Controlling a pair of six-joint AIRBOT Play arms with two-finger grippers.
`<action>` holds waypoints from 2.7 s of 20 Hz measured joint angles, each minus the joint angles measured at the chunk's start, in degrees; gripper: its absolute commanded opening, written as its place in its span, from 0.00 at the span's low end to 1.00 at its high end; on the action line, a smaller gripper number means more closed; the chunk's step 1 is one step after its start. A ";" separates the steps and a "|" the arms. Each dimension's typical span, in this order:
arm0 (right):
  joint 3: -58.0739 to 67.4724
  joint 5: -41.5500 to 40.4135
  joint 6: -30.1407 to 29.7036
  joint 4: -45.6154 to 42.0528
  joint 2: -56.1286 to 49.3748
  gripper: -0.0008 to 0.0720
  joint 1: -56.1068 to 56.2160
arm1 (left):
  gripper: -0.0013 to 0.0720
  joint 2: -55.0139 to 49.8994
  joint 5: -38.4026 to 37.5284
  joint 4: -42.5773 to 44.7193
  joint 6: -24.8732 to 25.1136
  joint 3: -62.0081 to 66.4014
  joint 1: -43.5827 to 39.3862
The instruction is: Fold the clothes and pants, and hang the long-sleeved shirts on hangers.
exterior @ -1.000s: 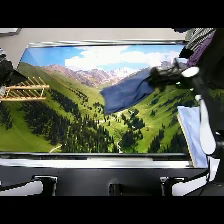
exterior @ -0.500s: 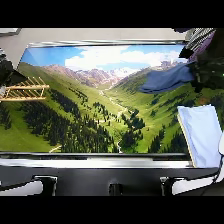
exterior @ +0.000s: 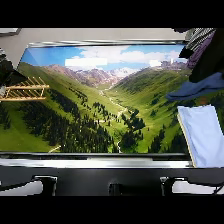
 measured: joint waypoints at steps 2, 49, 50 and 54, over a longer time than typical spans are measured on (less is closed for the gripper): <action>0.00 0.81 4.22 -3.72 1.64 0.05 -0.13 | 0.04 0.00 0.00 0.00 -0.02 0.00 0.00; -47.89 26.23 -13.07 -50.71 17.90 0.65 -0.24 | 0.04 0.00 -0.76 -0.04 -0.46 0.00 0.00; -47.47 25.70 -13.81 -50.53 18.69 0.49 -0.24 | 0.04 0.00 -0.76 -0.02 -0.46 -0.02 0.00; -42.66 17.07 -21.03 -38.75 22.86 0.19 -0.13 | 0.04 0.00 0.66 0.09 0.79 -1.07 -0.68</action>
